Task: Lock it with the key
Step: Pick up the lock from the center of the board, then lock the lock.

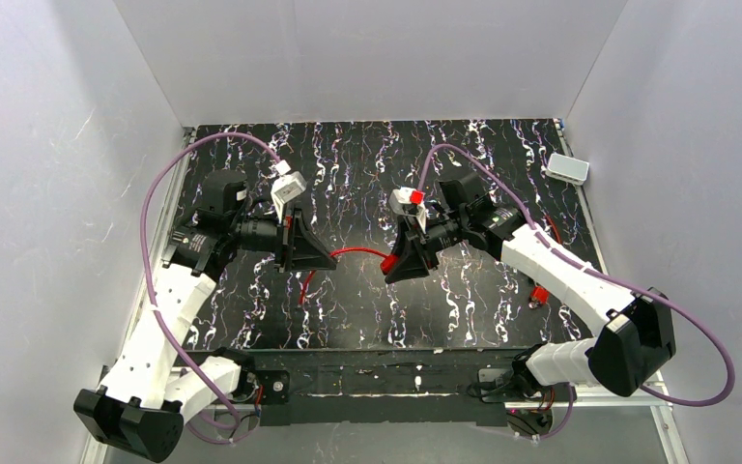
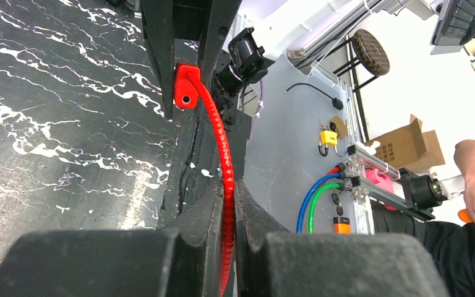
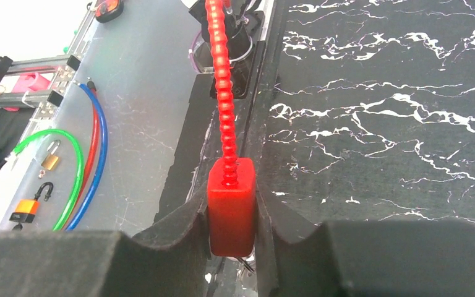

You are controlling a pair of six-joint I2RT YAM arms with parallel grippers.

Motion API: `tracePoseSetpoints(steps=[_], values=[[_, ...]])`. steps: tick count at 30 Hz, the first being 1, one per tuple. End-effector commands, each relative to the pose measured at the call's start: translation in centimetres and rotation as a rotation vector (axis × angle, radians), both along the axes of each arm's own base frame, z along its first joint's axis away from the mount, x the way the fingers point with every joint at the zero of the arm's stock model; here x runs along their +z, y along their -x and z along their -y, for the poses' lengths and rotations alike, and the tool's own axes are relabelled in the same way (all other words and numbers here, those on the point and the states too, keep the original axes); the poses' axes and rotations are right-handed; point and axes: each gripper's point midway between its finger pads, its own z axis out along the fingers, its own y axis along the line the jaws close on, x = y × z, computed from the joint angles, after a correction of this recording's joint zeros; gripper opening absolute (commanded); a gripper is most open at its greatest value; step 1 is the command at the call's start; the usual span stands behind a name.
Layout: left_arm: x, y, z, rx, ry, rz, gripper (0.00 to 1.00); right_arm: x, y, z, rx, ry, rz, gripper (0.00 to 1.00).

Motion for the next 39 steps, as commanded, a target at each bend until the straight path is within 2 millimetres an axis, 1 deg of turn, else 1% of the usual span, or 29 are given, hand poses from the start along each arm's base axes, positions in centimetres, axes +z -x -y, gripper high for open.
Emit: tracePoseSetpoints(steps=[1,2,3,5,6,7,8,10,12,13,18,22,26,29,35,37,39], values=[[-0.1,-0.2,-0.1,0.007,0.003,0.001,0.00,2.8,0.5,0.0,0.019,-0.055,0.033,0.17],[-0.4,-0.5,-0.1,0.027,-0.013,-0.005,0.00,2.9,0.4,0.0,0.011,-0.053,0.029,0.09],[-0.6,-0.8,-0.2,0.043,-0.026,-0.004,0.06,3.0,0.2,-0.1,-0.001,-0.049,0.022,0.02],[-1.5,-1.4,-0.5,0.080,-0.073,0.013,0.32,3.1,-0.5,-0.4,-0.046,-0.035,0.011,0.01],[-1.9,-1.6,-0.8,0.094,-0.103,0.034,0.39,3.0,-0.9,-0.5,-0.067,-0.026,0.012,0.01],[-1.7,-1.7,-1.2,0.103,-0.133,0.071,0.43,2.9,-1.2,-0.5,-0.087,-0.015,0.017,0.01],[-1.9,-2.0,-1.6,0.116,-0.171,0.097,0.46,2.9,-1.5,-0.5,-0.102,-0.007,0.021,0.01],[-2.3,-2.4,-2.7,0.132,-0.256,0.170,0.47,2.7,-1.7,-0.5,-0.115,0.009,0.021,0.01],[-2.7,-2.2,-3.7,0.122,-0.332,0.213,0.47,2.8,-1.8,-0.4,-0.121,0.016,0.030,0.01],[-3.0,-1.9,-4.4,0.115,-0.378,0.228,0.49,2.9,-1.9,-0.3,-0.126,0.022,0.041,0.01],[-3.0,-1.8,-6.8,0.106,-0.512,0.387,0.60,2.8,-2.0,0.2,-0.126,0.051,0.079,0.01],[-3.8,-2.3,-8.6,0.075,-0.623,0.487,0.62,2.8,-1.4,0.5,-0.104,0.057,0.086,0.01],[-4.7,-3.2,-10.0,0.051,-0.717,0.548,0.61,2.6,-1.0,0.8,-0.087,0.059,0.096,0.01],[-5.2,-3.5,-10.0,0.034,-0.731,0.547,0.56,2.6,-0.9,0.9,-0.082,0.058,0.093,0.01],[-6.7,-3.6,-10.1,0.002,-0.748,0.516,0.47,2.9,-0.7,0.9,-0.078,0.053,0.096,0.01],[-6.9,-3.4,-9.9,-0.007,-0.735,0.507,0.46,2.9,-0.8,0.9,-0.078,0.052,0.097,0.01],[-7.0,-2.9,-9.7,-0.019,-0.716,0.495,0.49,2.9,-0.8,0.9,-0.078,0.052,0.097,0.01]])
